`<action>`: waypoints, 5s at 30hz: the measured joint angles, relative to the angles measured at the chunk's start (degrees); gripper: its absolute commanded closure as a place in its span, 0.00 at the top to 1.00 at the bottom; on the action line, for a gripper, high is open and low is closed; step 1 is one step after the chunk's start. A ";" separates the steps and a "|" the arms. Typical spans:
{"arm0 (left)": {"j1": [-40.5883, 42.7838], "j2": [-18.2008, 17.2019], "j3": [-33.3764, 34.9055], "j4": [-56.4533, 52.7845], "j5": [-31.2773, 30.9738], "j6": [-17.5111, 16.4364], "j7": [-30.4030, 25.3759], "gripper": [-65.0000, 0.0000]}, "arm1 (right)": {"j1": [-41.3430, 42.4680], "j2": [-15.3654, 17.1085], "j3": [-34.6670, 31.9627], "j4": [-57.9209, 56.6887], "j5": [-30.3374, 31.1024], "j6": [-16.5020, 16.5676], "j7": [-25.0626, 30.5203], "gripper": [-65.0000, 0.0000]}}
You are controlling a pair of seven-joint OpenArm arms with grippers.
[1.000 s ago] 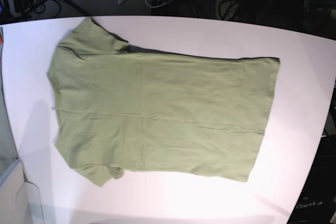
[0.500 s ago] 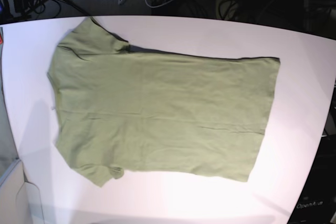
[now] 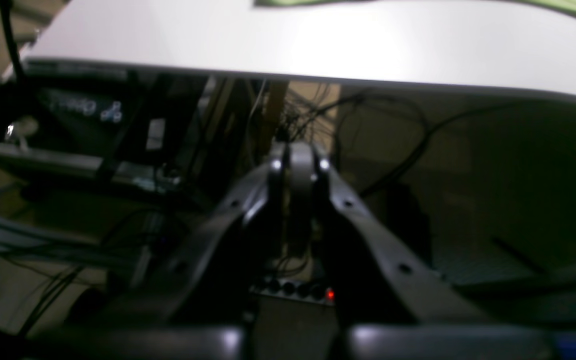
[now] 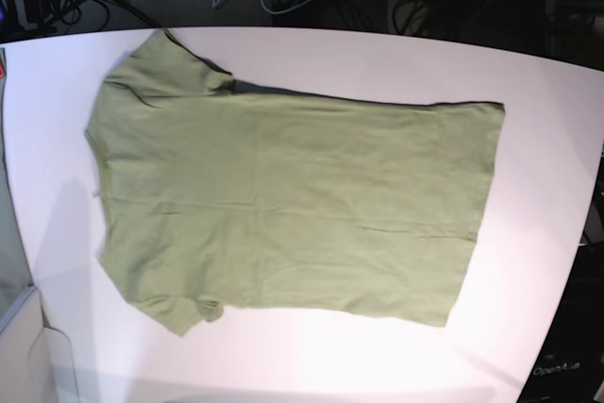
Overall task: Fold the T-shirt properly
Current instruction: 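Lower both grippers toward the shirt's shoulder and hem corners, then close both grippers on the shirt's edge corners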
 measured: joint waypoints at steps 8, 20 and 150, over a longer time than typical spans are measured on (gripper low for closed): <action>-0.15 -5.40 -0.02 13.27 -7.30 0.02 14.36 0.02 | 1.88 0.07 -0.04 21.97 0.09 0.50 -28.35 0.02; -3.41 -5.01 -5.90 21.16 -7.28 -0.13 28.22 0.02 | 11.98 -1.73 -0.26 28.63 3.37 0.57 -53.02 0.64; -50.86 5.77 -35.19 6.16 6.08 -40.46 78.29 0.45 | 27.52 -1.55 -1.84 14.97 17.75 0.46 -60.72 0.00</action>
